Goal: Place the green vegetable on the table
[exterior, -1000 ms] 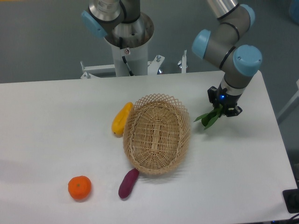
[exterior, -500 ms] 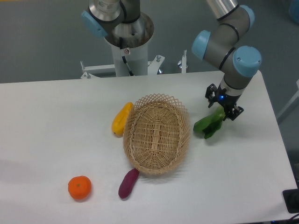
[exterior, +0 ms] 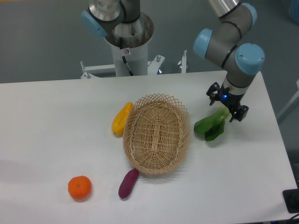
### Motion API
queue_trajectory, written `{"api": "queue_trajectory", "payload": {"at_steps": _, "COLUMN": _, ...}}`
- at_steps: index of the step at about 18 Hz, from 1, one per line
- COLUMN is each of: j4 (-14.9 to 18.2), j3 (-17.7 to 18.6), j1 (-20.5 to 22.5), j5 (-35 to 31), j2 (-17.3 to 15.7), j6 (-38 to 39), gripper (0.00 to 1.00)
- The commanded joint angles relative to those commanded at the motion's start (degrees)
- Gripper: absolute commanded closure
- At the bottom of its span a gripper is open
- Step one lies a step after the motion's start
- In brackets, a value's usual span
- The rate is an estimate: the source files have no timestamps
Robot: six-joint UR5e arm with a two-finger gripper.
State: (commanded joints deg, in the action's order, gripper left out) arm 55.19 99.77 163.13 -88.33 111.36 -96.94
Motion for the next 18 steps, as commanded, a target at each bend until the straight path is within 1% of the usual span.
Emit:
{"api": "queue_trajectory", "payload": {"at_steps": 3, "j4": 2.54, "j3": -3.60, "j1": -0.09, "j5": -0.09, "j2": 0.09, "j6": 0.00, "gripper": 0.00}}
{"api": "queue_trajectory", "payload": {"at_steps": 6, "j4": 7.54, "j3": -8.96, "j1": -0.18, "j5": 0.08, "j2": 0.61, "j6": -0.35, "gripper": 0.00}}
{"api": "queue_trajectory", "payload": {"at_steps": 9, "j4": 12.91, "j3": -14.93, "j1": -0.96, "j5": 0.26, "j2": 2.54, "j6": -0.27, "gripper": 0.00}}
{"api": "queue_trajectory", "payload": {"at_steps": 11, "j4": 15.28, "j3": -18.98, "j1": -2.37, "j5": 0.26, "j2": 4.30, "j6": 0.00, "gripper": 0.00}}
{"api": "queue_trajectory", "payload": {"at_steps": 13, "j4": 16.17, "j3": -21.71, "j1": -4.12, "j5": 0.09, "j2": 5.79, "j6": 0.52, "gripper": 0.00}}
{"api": "queue_trajectory", "payload": {"at_steps": 16, "j4": 16.26, "j3": -24.44, "j1": -6.32, "j5": -0.27, "j2": 7.90, "j6": 6.31, "gripper": 0.00}}
{"api": "queue_trajectory", "payload": {"at_steps": 18, "j4": 16.26, "j3": -25.76, "j1": -7.38, "j5": -0.27, "j2": 8.87, "j6": 7.38, "gripper": 0.00}}
